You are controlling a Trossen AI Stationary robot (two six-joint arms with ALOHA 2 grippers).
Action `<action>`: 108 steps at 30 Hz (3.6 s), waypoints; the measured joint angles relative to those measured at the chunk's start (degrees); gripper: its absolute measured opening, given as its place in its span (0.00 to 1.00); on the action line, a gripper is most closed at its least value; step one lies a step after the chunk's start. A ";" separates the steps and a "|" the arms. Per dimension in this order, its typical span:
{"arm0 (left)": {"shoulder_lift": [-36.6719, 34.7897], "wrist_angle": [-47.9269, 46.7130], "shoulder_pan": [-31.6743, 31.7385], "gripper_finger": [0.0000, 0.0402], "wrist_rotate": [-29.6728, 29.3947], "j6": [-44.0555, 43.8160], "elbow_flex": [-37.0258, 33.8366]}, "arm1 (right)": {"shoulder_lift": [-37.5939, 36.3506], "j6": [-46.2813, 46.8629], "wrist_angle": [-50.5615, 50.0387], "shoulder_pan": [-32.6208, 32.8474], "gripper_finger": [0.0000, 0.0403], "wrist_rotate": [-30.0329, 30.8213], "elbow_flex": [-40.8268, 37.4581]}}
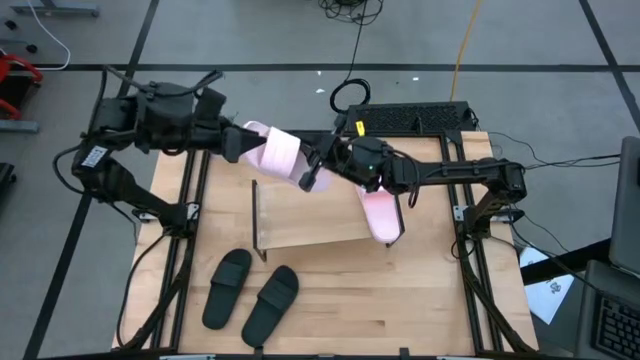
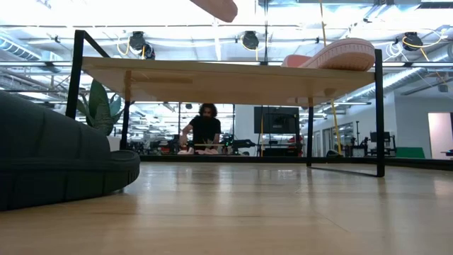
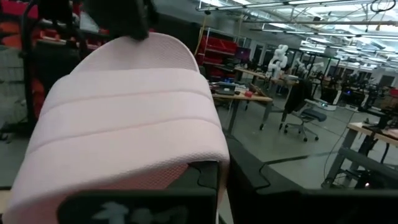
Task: Pick and place slides into the shelf
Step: Put the pink slipper on the shelf
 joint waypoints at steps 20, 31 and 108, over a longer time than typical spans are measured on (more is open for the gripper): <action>1.81 -9.94 4.90 0.28 6.55 -0.47 0.02 | 2.88 -1.50 0.52 0.00 0.00 -0.11 0.00; 1.81 -11.83 9.27 0.37 12.51 -1.00 0.02 | 2.82 -1.59 0.59 0.61 0.00 -2.71 0.00; 7.87 -11.76 20.64 0.00 32.70 21.46 0.02 | -14.58 -41.17 -23.36 13.53 0.38 40.70 0.07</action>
